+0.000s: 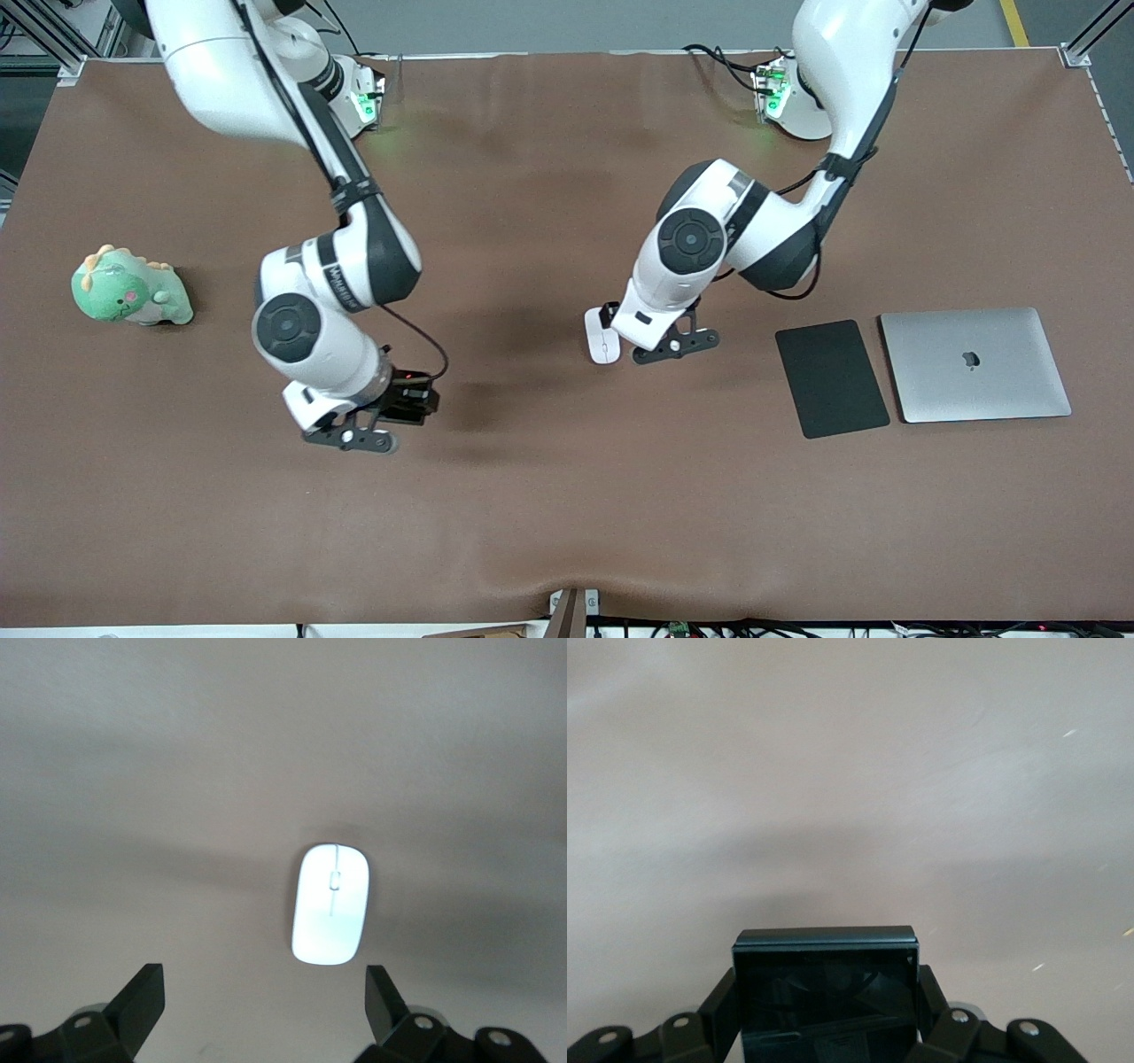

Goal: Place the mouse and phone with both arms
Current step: 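Carry the phone with the right gripper while the left gripper lifts the mouse, then move the white mouse over the grey mouse pad with the left gripper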

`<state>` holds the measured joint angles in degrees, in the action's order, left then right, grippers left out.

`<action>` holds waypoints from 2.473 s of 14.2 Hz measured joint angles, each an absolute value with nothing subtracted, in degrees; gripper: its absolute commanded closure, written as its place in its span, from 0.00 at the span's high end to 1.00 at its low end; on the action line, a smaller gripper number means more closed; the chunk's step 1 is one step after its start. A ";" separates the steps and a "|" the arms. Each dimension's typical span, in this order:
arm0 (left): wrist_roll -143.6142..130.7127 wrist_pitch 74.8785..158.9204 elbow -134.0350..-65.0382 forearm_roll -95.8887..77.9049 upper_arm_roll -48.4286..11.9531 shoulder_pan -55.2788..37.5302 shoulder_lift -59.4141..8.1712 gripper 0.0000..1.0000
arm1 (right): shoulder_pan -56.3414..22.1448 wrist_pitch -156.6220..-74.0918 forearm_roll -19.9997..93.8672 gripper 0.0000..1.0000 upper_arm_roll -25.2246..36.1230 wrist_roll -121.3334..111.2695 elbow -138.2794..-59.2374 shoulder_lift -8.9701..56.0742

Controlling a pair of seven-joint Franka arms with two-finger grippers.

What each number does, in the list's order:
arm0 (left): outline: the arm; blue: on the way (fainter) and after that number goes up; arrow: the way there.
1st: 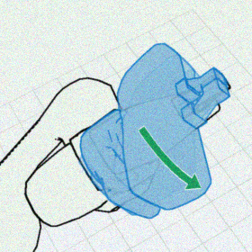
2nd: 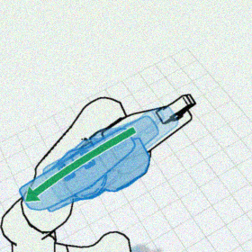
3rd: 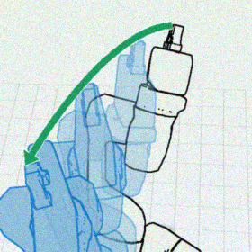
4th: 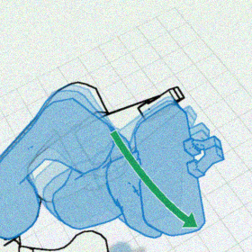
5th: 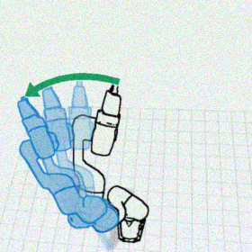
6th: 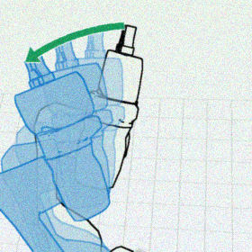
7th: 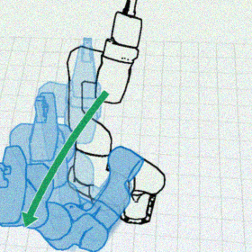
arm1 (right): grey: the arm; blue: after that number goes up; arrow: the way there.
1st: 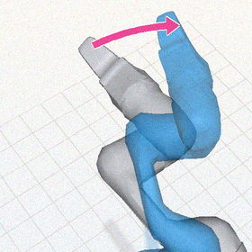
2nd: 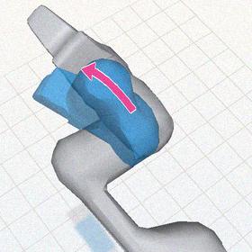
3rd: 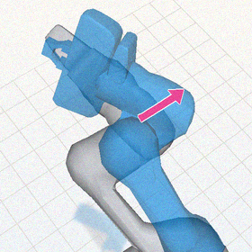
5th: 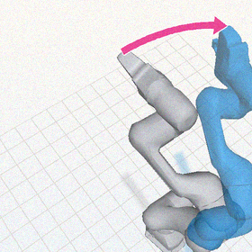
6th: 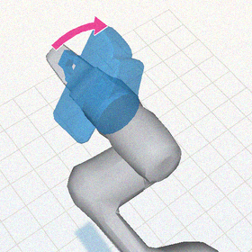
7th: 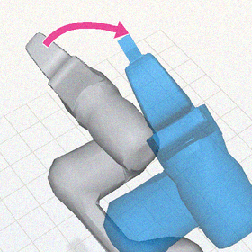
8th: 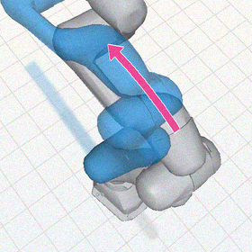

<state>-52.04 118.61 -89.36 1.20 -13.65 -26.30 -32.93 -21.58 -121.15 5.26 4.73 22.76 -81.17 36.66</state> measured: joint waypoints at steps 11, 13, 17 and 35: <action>-55.00 130.93 -89.34 8.94 -13.48 -31.98 -43.90 0.98 | -12.48 -128.85 5.26 0.00 4.70 14.89 -96.68 29.27; -55.00 131.67 -89.33 9.23 -13.46 -32.32 -44.83 0.94 | -12.46 -131.60 5.26 0.00 4.66 14.89 -103.12 24.89; -55.00 131.99 -89.33 10.39 -13.21 -32.31 -45.68 0.82 | -11.15 -131.24 5.25 0.00 4.70 13.48 -108.85 19.21; -54.41 131.46 -87.94 12.75 -12.60 -28.12 -43.10 0.54 | 8.23 -131.55 0.89 0.00 4.88 -7.02 -119.08 19.66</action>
<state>-54.41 131.46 -87.94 12.75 -12.60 -28.12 -43.10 8.23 -131.55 0.89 4.88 -7.02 -119.08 19.66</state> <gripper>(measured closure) 0.374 0.203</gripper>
